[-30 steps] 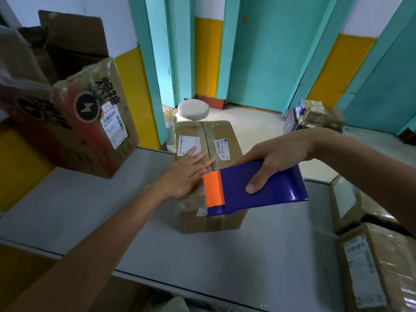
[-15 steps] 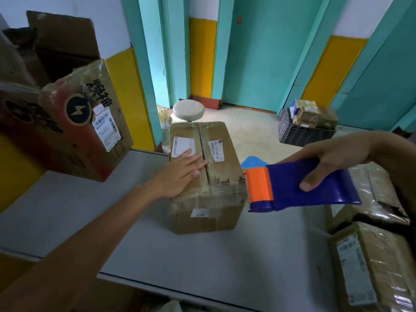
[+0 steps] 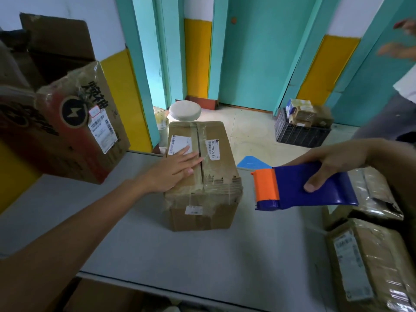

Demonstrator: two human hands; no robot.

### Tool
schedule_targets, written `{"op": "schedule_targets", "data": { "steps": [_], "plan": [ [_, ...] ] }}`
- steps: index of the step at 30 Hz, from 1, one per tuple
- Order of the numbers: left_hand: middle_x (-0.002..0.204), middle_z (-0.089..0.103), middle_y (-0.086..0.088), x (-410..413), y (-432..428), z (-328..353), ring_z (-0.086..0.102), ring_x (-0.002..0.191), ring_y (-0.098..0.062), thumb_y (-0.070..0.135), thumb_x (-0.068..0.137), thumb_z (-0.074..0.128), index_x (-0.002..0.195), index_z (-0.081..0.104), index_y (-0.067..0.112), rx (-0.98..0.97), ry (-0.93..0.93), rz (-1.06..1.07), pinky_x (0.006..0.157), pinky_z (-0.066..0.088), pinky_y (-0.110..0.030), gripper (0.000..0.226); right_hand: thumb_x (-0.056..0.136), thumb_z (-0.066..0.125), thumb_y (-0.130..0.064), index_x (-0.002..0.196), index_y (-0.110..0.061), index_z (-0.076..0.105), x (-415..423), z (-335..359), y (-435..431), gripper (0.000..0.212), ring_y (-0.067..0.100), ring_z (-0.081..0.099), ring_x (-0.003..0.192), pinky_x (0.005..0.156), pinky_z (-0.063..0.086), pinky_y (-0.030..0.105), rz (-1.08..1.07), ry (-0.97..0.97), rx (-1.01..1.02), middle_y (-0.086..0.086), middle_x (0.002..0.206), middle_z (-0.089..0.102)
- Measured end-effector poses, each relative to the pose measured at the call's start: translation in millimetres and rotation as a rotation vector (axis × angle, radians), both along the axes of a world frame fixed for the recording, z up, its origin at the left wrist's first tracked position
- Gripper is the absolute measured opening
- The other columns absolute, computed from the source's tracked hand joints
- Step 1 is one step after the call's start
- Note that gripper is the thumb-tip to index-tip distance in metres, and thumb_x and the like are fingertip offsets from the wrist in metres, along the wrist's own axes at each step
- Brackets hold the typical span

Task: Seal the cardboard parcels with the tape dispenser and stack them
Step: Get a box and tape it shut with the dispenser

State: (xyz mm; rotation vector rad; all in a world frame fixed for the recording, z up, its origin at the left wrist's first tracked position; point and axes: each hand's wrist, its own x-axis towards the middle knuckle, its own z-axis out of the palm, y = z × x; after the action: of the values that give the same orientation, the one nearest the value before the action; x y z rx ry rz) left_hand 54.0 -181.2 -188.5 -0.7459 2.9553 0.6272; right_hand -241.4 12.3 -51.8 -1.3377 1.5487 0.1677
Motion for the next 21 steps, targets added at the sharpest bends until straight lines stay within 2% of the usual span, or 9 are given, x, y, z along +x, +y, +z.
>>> {"op": "schedule_targets", "data": {
  "steps": [2,5,7,9,11,12,14,18,21],
  "plan": [
    [0.147,0.0,0.022,0,-1,1,-0.014,0.138,-0.002,0.057,0.088,0.011,0.136,0.0,0.042,-0.002,-0.01,-0.007,0.117,0.005,-0.05,0.051,0.061,0.074,-0.043,0.122,-0.032,0.055,-5,2,4,0.064,0.024,0.066,0.099,0.087,0.054,0.038,-0.024,-0.052,-0.006,0.002,0.11,0.069],
    [0.146,-0.001,0.024,1,-2,-1,-0.013,0.138,-0.001,0.06,0.091,0.01,0.137,-0.002,0.041,-0.013,-0.024,-0.009,0.116,0.006,-0.05,0.051,0.056,0.077,-0.046,0.121,-0.029,0.056,-18,8,11,0.07,0.024,0.067,0.096,0.082,0.055,0.034,-0.072,-0.06,-0.012,0.002,0.108,0.07],
    [0.146,0.001,0.024,2,-4,-2,-0.012,0.139,-0.001,0.074,0.081,0.003,0.137,0.002,0.043,-0.006,0.013,-0.009,0.116,0.006,-0.05,0.064,0.054,0.078,-0.046,0.12,-0.027,0.056,-24,10,15,0.072,0.021,0.068,0.094,0.078,0.055,0.03,-0.093,-0.009,-0.01,0.0,0.105,0.071],
    [0.147,0.002,0.025,1,-6,-3,-0.011,0.139,0.0,0.086,0.068,-0.006,0.137,0.007,0.046,0.013,0.051,-0.01,0.116,0.007,-0.05,0.081,0.06,0.081,-0.042,0.114,-0.03,0.058,-25,5,17,0.06,0.015,0.069,0.09,0.073,0.053,0.021,-0.129,0.044,-0.007,-0.005,0.099,0.072],
    [0.147,0.003,0.026,0,-6,-4,-0.01,0.14,-0.001,0.087,0.064,-0.008,0.137,0.007,0.047,0.015,0.063,0.006,0.116,0.008,-0.051,0.084,0.071,0.079,-0.03,0.111,-0.034,0.056,-21,-4,12,0.046,0.01,0.067,0.086,0.065,0.049,0.01,-0.132,0.12,-0.001,-0.01,0.096,0.069],
    [0.147,0.004,0.026,0,-6,-5,-0.009,0.14,-0.002,0.087,0.065,-0.008,0.137,0.007,0.048,0.011,0.066,0.009,0.116,0.009,-0.052,0.083,0.077,0.073,-0.026,0.109,-0.037,0.053,-15,-10,9,0.04,0.007,0.063,0.085,0.061,0.045,0.005,-0.13,0.153,-0.002,-0.014,0.097,0.065],
    [0.147,0.005,0.025,-1,-6,-8,-0.009,0.141,-0.002,0.087,0.066,-0.007,0.136,0.006,0.048,0.009,0.083,0.012,0.116,0.009,-0.051,0.081,0.083,0.065,-0.024,0.11,-0.044,0.045,-8,-25,2,0.039,-0.001,0.055,0.085,0.059,0.04,0.003,-0.09,0.203,-0.015,-0.019,0.099,0.056],
    [0.146,0.006,0.026,-1,-5,-9,-0.008,0.14,-0.001,0.083,0.073,-0.002,0.136,0.008,0.049,0.019,0.1,0.015,0.117,0.006,-0.047,0.072,0.088,0.061,-0.023,0.118,-0.045,0.038,1,-59,-13,0.044,0.001,0.056,0.088,0.061,0.039,0.002,-0.055,0.172,-0.033,-0.021,0.1,0.055],
    [0.148,0.011,0.023,-3,-1,-9,-0.005,0.141,-0.003,0.057,0.088,0.015,0.138,0.01,0.045,0.031,0.122,0.052,0.116,0.009,-0.047,0.051,0.088,0.062,-0.021,0.12,-0.046,0.039,5,-70,-23,0.046,0.005,0.06,0.093,0.066,0.045,0.006,-0.045,0.09,-0.066,-0.018,0.101,0.06]
  ]
}}
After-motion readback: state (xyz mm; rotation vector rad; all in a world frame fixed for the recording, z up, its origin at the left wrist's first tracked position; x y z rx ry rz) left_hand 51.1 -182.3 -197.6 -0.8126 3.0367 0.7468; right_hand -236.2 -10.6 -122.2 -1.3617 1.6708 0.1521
